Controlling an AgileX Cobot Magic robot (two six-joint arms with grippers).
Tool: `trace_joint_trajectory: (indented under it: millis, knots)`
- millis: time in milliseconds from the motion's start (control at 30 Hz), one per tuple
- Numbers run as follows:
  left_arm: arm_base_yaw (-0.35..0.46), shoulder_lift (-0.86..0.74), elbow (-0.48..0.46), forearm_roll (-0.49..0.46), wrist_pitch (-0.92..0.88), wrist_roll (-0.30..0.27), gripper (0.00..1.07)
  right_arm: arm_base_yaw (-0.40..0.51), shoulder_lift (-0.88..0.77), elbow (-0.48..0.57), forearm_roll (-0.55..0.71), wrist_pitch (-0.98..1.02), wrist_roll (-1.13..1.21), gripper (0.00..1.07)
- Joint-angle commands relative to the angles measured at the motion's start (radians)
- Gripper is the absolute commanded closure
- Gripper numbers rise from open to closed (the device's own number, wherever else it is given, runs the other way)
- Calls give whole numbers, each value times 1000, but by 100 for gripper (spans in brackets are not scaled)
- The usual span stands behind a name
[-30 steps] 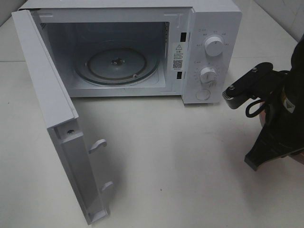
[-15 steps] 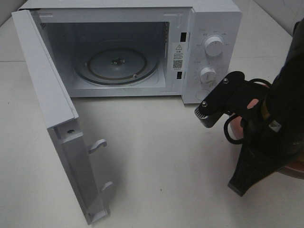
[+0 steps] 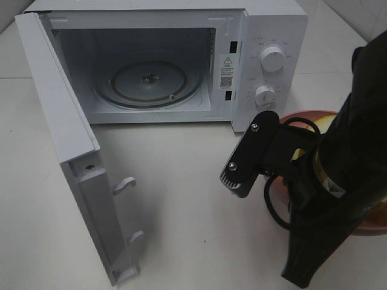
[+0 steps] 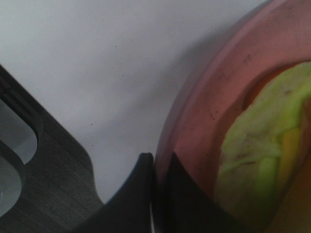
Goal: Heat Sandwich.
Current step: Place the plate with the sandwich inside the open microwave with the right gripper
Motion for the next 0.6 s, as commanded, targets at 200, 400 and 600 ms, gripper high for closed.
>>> trace_joint_trajectory:
  millis: [200, 400, 600]
  knots:
    - [-1, -17, 0, -1, -12, 0, 9, 8, -10, 3, -23, -59, -172, 107]
    - [-1, -17, 0, -1, -12, 0, 9, 8, -10, 3, -23, -99, -295, 107]
    - [-1, -17, 0, -1, -12, 0, 9, 8, -10, 3, -23, -154, -492, 106]
